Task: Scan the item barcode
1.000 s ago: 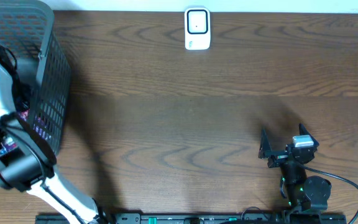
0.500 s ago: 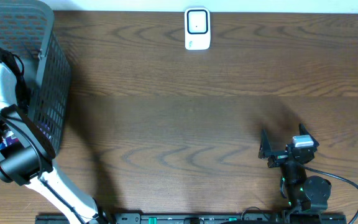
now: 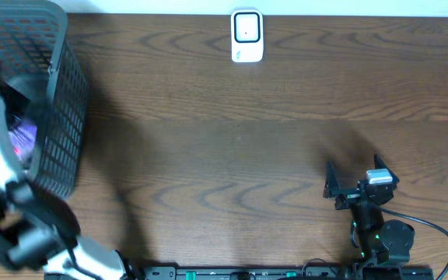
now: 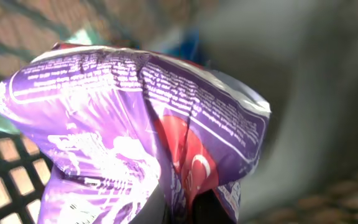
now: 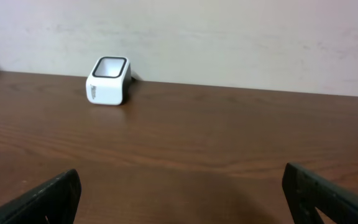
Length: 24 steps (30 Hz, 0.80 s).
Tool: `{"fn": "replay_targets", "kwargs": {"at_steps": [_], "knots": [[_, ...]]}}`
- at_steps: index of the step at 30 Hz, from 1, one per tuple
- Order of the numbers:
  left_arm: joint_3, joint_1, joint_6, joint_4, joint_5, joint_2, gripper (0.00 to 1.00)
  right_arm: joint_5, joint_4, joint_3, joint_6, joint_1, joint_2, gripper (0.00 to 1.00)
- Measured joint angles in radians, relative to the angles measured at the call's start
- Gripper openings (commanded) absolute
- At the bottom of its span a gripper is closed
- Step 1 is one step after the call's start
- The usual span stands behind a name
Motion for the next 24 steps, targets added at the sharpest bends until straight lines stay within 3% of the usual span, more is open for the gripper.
{"fn": "replay_targets", "kwargs": {"at_steps": [9, 15, 20, 24], "knots": [[0.016, 0.0, -0.035, 0.203, 0.047, -0.39, 0.07, 0.0, 0.0, 0.0, 0.0, 0.0, 0.0, 0.99], [0.017, -0.018, -0.046, 0.317, 0.243, -0.525, 0.07, 0.0, 0.0, 0.0, 0.0, 0.0, 0.0, 0.99], [0.017, -0.145, -0.076, 0.38, 0.462, -0.56, 0.07, 0.0, 0.0, 0.0, 0.0, 0.0, 0.0, 0.99], [0.017, -0.331, -0.091, 0.38, 0.555, -0.538, 0.07, 0.0, 0.0, 0.0, 0.0, 0.0, 0.0, 0.99]]}}
